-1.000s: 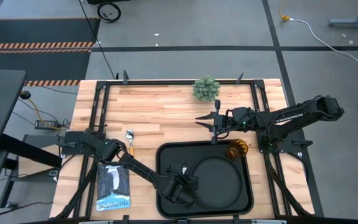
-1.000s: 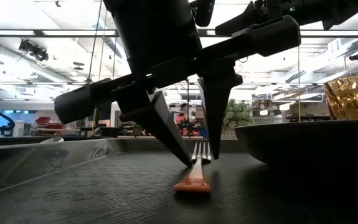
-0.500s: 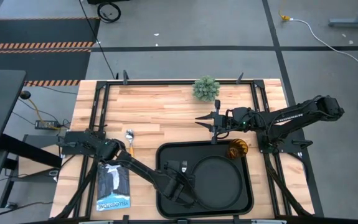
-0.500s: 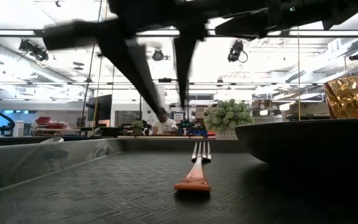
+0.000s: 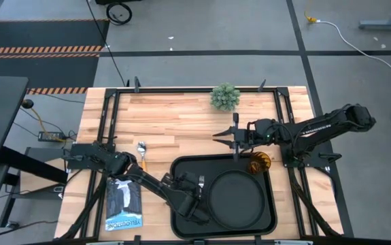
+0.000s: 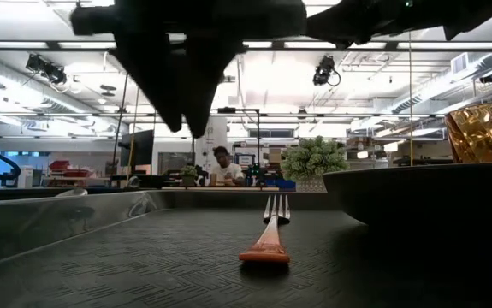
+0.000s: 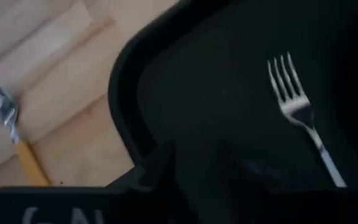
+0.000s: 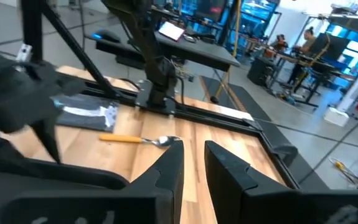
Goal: Pick and place plate/cup/fork/spoon on tray
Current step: Put the yellow spoon on the left side of the white orange fork
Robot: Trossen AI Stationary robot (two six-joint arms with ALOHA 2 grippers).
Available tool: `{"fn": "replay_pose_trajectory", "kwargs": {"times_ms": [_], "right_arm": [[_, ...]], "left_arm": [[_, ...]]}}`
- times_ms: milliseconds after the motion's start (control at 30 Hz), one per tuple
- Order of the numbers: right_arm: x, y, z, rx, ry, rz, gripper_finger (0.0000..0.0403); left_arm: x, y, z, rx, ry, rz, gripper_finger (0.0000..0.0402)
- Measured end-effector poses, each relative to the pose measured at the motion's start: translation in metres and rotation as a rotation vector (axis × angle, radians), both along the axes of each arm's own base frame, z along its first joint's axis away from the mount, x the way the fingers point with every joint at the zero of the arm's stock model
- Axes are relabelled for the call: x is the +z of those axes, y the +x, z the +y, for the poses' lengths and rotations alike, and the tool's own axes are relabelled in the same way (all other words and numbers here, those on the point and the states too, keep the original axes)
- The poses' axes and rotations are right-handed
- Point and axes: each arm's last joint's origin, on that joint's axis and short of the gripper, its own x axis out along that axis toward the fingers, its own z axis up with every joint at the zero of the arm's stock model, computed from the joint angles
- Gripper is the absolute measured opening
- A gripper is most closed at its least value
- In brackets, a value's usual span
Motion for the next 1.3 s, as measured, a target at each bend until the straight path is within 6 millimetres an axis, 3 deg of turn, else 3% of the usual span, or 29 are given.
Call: {"fn": "replay_pose_trajectory", "kwargs": {"times_ms": [167,300,700,900,1133,1300], "right_arm": [[0.000,-0.001,0.010,0.042,-0.007,-0.001,0.0070],[0.000,-0.002,0.015,0.062,-0.015,-0.001,0.0070],[0.000,-0.003,0.023,0.094,-0.012,0.007,0.0070],[0.000,-0.003,0.023,0.095,-0.009,0.007,0.0070],[0.000,-0.003,0.023,0.107,-0.007,0.008,0.0070],[0.000,-0.003,0.025,0.143,0.000,0.008,0.0070]], "left_arm": [[0.003,-0.001,-0.004,-0.074,0.155,-0.081,0.0115],[0.002,-0.011,0.002,-0.084,0.183,-0.046,0.0094],[0.001,-0.095,0.033,0.220,0.214,-0.119,0.0029],[-0.002,-0.124,0.051,0.396,0.188,-0.137,0.0045],[-0.007,-0.147,0.066,0.453,0.132,-0.121,0.0085],[-0.008,-0.166,0.085,0.491,0.068,-0.170,0.0093]]}}
